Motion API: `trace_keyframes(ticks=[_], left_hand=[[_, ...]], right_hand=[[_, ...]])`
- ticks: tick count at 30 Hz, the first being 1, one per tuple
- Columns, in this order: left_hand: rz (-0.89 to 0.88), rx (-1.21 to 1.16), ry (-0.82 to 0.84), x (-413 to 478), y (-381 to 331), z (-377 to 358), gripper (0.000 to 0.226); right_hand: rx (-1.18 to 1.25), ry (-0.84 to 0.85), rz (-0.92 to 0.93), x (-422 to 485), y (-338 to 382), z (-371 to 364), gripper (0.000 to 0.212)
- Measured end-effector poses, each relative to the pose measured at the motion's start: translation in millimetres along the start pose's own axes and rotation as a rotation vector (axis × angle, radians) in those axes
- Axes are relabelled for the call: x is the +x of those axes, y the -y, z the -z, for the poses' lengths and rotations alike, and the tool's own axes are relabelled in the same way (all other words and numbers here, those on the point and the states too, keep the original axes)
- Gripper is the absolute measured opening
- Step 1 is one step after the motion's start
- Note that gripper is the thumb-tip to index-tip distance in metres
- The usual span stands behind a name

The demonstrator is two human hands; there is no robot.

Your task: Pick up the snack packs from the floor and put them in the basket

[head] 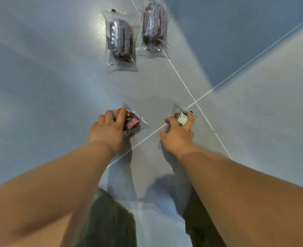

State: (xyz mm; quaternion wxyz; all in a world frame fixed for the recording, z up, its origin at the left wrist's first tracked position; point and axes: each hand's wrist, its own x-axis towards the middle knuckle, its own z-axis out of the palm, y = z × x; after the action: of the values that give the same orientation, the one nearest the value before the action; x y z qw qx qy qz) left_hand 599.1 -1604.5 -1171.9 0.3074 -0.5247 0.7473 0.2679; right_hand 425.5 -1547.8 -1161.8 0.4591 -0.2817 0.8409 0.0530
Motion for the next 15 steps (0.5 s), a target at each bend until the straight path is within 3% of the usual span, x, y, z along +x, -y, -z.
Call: trace_keyframes(ticks=[7,11,15], left_hand=[[0.167,-0.304,-0.037,-36,-9,54,0.061],[0.236,-0.598,-0.034,-84,-19,118,0.060],[0.306,-0.711,-0.086,-148,-29,191,0.059]], right_hand=[[0.069,-0.008,0.038,-39,23,48,0.024],[0.077,-0.028,0.089,-90,53,93,0.026],[0.092,-0.047,0.129,-157,89,151,0.030]])
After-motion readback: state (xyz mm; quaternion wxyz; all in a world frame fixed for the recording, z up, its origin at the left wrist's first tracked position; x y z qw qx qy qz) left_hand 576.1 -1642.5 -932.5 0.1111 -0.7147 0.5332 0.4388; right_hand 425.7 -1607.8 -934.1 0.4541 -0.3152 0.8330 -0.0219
